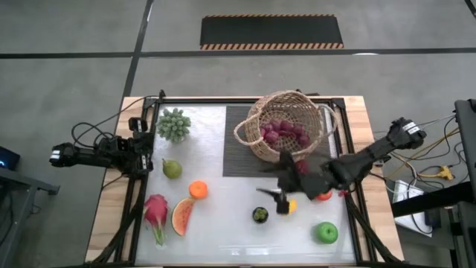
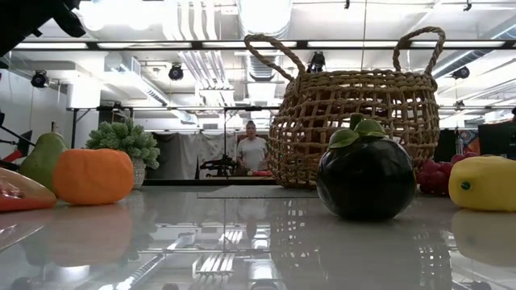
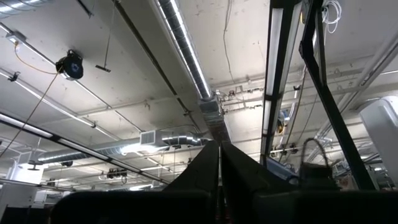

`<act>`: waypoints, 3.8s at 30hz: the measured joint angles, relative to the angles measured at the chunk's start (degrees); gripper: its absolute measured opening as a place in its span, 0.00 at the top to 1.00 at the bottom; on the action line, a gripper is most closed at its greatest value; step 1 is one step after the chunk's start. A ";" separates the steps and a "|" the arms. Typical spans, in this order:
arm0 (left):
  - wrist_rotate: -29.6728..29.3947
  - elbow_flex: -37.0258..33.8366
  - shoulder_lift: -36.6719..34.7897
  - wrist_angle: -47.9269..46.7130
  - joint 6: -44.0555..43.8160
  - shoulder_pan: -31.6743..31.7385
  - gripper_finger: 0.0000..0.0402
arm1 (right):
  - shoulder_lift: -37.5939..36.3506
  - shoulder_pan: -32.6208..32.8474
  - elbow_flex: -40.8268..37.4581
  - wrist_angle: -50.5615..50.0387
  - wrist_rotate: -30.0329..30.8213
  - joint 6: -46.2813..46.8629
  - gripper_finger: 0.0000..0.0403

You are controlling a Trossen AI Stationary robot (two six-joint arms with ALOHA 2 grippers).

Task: Build produce basket
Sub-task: Put the orange into the brown basket

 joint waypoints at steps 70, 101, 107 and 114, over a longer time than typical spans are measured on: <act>7.24 61.02 69.11 -115.66 -48.05 -14.85 0.40 | -17.95 -0.12 -10.74 -11.02 -18.48 -5.73 0.46; 2.39 56.17 76.50 -113.86 -38.51 -15.15 0.44 | -17.49 -0.14 -10.83 -10.91 -18.34 -2.10 0.46; -2.49 56.42 74.18 -113.37 -38.97 -15.48 0.46 | -17.49 -0.14 -11.05 -10.34 -18.34 -2.16 0.46; -14.43 56.27 64.88 -105.15 -38.34 -17.76 0.46 | -17.47 -0.14 -11.07 -9.46 -18.33 -2.72 0.46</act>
